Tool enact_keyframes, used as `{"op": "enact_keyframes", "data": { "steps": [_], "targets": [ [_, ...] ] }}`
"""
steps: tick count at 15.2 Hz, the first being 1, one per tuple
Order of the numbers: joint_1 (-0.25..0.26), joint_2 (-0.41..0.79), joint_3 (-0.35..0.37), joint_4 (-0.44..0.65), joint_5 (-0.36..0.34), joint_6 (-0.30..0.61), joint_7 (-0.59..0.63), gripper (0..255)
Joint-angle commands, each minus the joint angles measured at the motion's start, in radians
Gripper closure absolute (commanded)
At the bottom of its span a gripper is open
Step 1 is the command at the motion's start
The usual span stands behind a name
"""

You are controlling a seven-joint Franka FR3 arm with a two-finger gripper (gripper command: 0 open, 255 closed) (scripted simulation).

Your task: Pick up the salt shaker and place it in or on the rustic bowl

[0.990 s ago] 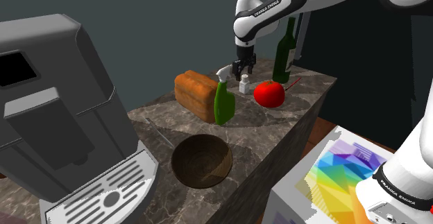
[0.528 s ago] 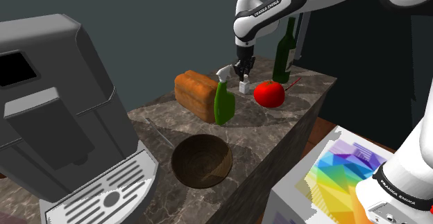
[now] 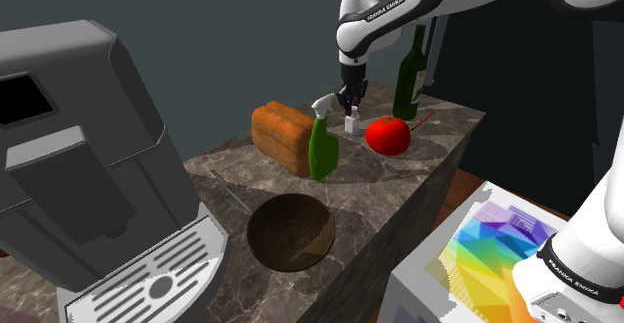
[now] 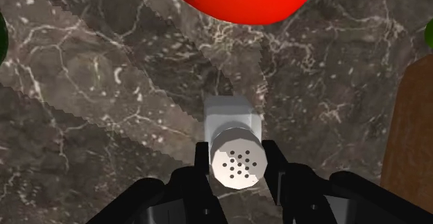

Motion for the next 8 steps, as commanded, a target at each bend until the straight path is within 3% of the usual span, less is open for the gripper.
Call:
{"op": "enact_keyframes", "data": {
  "steps": [1, 8],
  "targets": [
    [0.0, -0.01, 0.0, 0.012, -0.001, -0.022, 0.0, 255],
    [0.0, -0.039, -0.001, 0.066, -0.002, -0.105, 0.002, 255]
  ]
}}
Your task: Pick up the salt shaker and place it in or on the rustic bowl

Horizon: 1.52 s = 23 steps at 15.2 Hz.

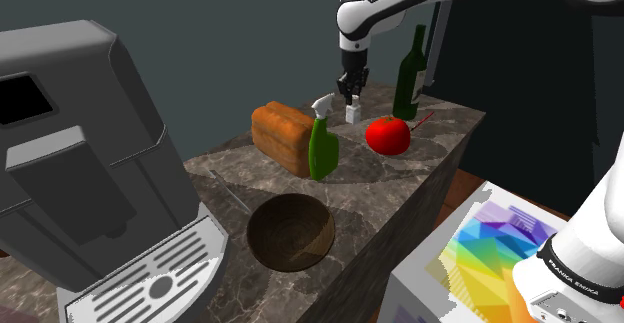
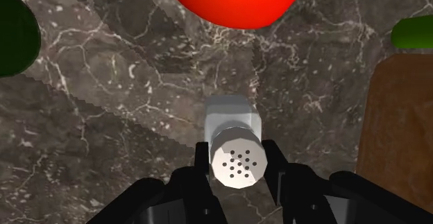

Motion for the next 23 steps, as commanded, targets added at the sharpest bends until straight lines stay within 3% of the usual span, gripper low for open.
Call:
{"op": "enact_keyframes", "data": {
  "steps": [1, 19, 23],
  "targets": [
    [0.001, -0.006, 0.0, 0.02, 0.0, -0.027, 0.002, 255],
    [0.0, -0.033, -0.001, 0.222, -0.002, -0.255, 0.004, 255],
    [0.05, -0.116, 0.028, 0.119, -0.01, -0.234, 0.083, 255]
  ]
}}
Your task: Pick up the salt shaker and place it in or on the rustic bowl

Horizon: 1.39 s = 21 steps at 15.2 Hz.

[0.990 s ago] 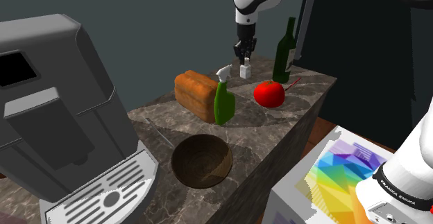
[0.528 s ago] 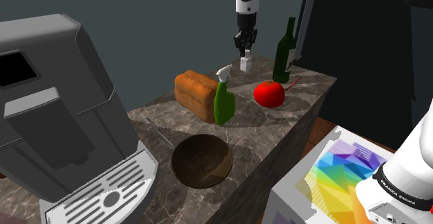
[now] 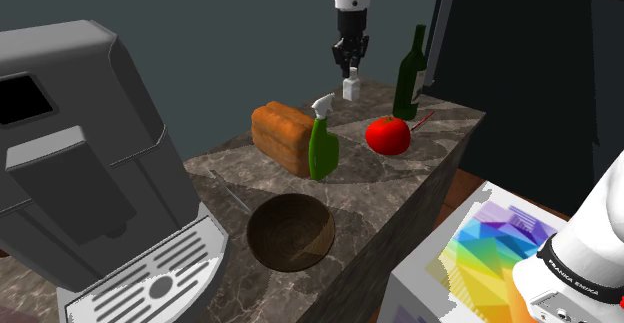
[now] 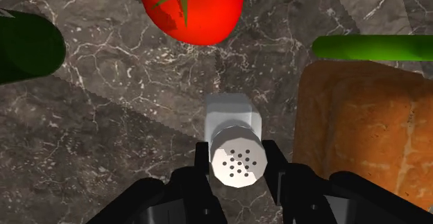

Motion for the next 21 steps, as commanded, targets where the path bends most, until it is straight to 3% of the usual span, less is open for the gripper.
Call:
{"op": "enact_keyframes", "data": {
  "steps": [1, 11, 21],
  "targets": [
    [0.025, -0.041, 0.016, -0.048, -0.003, 0.008, 0.042, 255],
    [0.143, -0.171, 0.111, -0.188, -0.004, 0.018, 0.255, 255],
    [0.258, -0.207, 0.225, -0.203, 0.002, -0.001, 0.483, 255]
  ]
}}
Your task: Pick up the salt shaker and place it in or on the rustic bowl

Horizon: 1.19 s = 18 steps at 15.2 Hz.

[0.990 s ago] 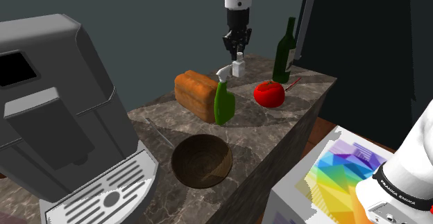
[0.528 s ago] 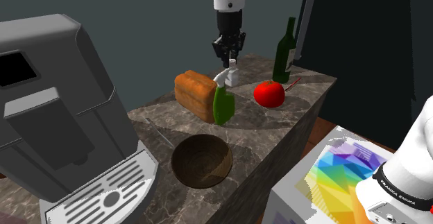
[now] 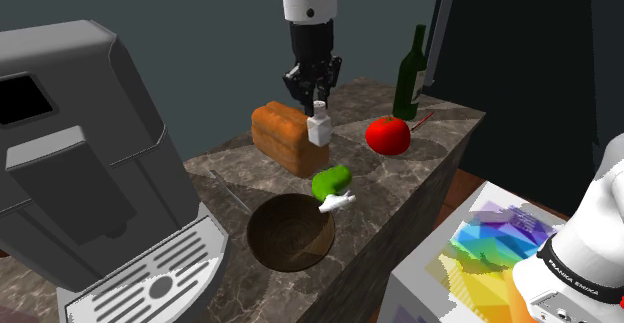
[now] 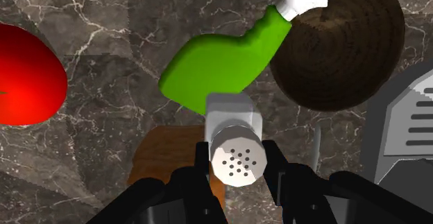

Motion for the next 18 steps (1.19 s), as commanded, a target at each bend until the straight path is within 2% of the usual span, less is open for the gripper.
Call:
{"op": "enact_keyframes", "data": {
  "steps": [1, 12, 18],
  "targets": [
    [0.025, 0.007, 0.025, 0.016, -0.001, -0.009, 0.052, 255],
    [0.16, 0.093, 0.148, 0.148, -0.028, -0.057, 0.313, 255],
    [0.159, 0.089, 0.147, 0.063, -0.027, 0.025, 0.311, 255]
  ]
}}
